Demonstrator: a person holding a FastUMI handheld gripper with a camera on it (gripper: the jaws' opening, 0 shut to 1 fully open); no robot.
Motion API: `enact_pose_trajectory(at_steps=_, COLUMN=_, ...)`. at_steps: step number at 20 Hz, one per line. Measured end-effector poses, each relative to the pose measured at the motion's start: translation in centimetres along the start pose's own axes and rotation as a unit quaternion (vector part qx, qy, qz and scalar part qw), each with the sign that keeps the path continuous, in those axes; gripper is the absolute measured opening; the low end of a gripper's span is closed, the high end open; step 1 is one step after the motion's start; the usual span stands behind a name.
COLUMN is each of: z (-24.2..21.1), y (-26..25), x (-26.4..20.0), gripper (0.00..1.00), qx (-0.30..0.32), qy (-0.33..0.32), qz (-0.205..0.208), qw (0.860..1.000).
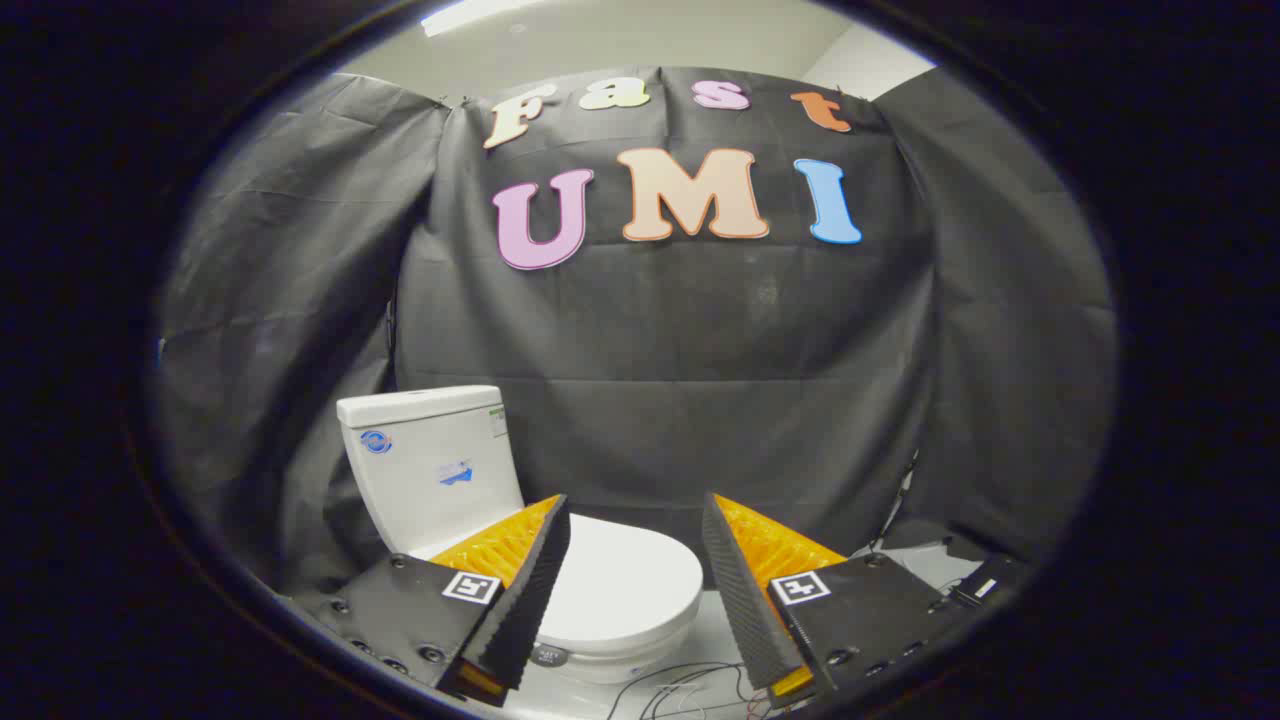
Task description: Open the toilet lid.
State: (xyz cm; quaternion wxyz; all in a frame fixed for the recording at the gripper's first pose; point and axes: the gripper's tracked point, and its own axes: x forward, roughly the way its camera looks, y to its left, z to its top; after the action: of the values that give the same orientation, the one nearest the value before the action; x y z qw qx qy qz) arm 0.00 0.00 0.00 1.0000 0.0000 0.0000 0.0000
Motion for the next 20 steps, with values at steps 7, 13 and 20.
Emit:
enact_pose_trajectory(at_steps=7, z=2.2, y=2.8, x=2.9, gripper=0.81, qx=-0.011, qy=-0.040, qz=-0.032, qw=0.999)
enact_pose_trajectory(at_steps=13, z=1.9, y=5.5, x=3.6, gripper=0.78, qx=0.015, qy=-0.029, qz=-0.095, qw=0.995)
enact_pose_trajectory(at_steps=20, z=3.3, y=7.0, x=1.5, gripper=0.75, qx=0.073, qy=-0.089, qz=-0.182, qw=0.976)
